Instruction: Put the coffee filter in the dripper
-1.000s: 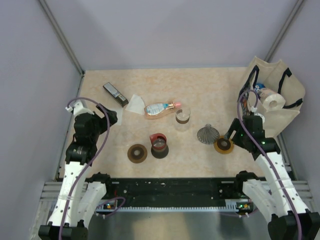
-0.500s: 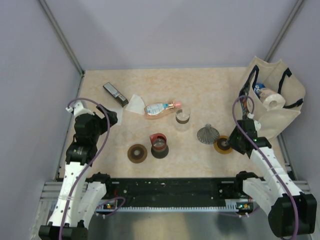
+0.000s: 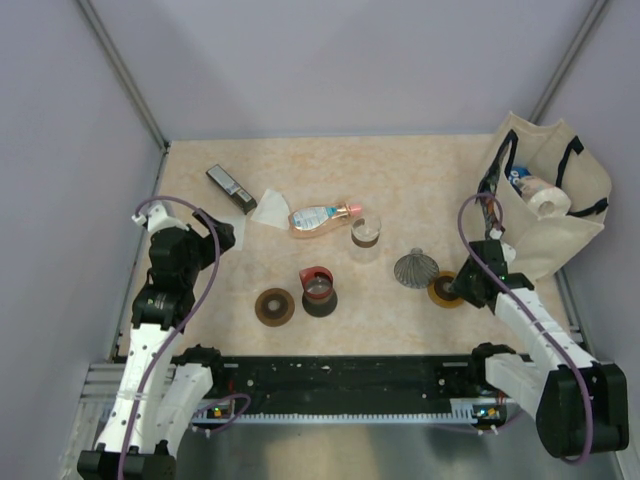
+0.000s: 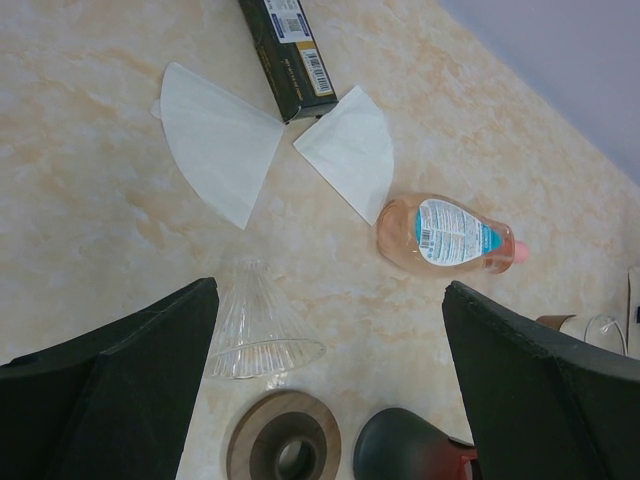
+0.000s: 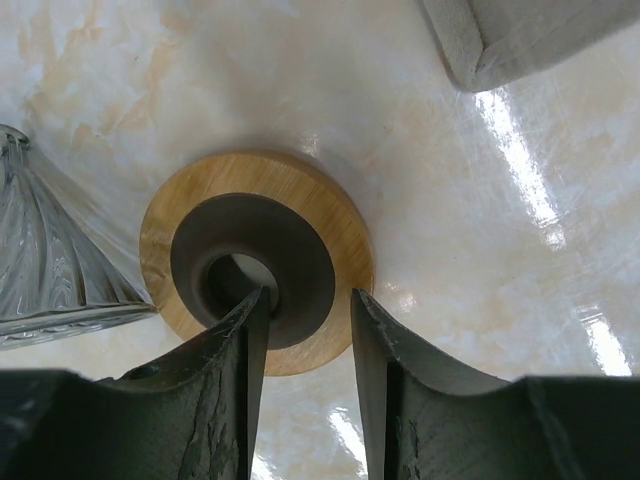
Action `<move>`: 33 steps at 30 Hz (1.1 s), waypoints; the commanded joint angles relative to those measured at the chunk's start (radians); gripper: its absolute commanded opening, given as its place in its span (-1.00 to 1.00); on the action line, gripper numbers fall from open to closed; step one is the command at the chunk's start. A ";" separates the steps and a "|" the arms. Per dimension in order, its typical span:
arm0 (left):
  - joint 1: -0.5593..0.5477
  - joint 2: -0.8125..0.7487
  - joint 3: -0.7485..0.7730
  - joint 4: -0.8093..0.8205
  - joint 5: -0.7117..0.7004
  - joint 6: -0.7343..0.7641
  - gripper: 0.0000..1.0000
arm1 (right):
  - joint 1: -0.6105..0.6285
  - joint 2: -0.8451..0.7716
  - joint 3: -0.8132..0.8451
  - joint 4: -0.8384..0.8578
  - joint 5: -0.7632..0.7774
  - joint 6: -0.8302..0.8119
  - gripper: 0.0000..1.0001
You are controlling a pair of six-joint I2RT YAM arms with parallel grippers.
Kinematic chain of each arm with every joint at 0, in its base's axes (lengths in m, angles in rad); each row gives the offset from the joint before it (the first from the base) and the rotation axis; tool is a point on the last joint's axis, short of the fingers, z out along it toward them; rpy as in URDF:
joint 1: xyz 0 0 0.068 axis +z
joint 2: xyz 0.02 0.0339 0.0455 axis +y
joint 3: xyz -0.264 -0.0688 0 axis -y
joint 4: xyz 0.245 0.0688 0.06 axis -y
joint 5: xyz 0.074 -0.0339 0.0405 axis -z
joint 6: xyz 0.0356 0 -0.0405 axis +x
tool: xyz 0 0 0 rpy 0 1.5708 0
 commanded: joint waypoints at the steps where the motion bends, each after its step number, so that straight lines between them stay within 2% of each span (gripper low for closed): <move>1: 0.003 0.001 -0.004 0.034 -0.026 0.011 0.98 | 0.019 0.031 -0.006 0.067 0.031 0.033 -0.24; 10: 0.003 -0.003 0.001 0.017 -0.060 0.008 0.98 | 0.084 0.147 0.041 -0.010 0.173 0.046 -0.44; 14: 0.003 -0.002 0.002 0.014 -0.064 0.010 0.98 | 0.099 0.137 0.057 -0.027 0.193 0.040 -0.81; 17: 0.003 0.000 0.002 0.012 -0.067 0.008 0.98 | 0.104 0.092 0.074 -0.028 0.183 0.014 -1.00; 26: 0.003 -0.005 0.013 0.022 0.001 0.013 0.98 | 0.104 -0.128 0.228 -0.117 0.210 -0.094 -1.00; 30: 0.003 -0.014 0.013 0.051 0.089 0.019 0.98 | 0.104 -0.211 0.310 -0.099 0.105 -0.161 -1.00; 33: 0.003 -0.028 -0.002 0.107 0.224 0.024 0.98 | 0.104 -0.225 0.348 -0.039 -0.129 -0.235 -1.00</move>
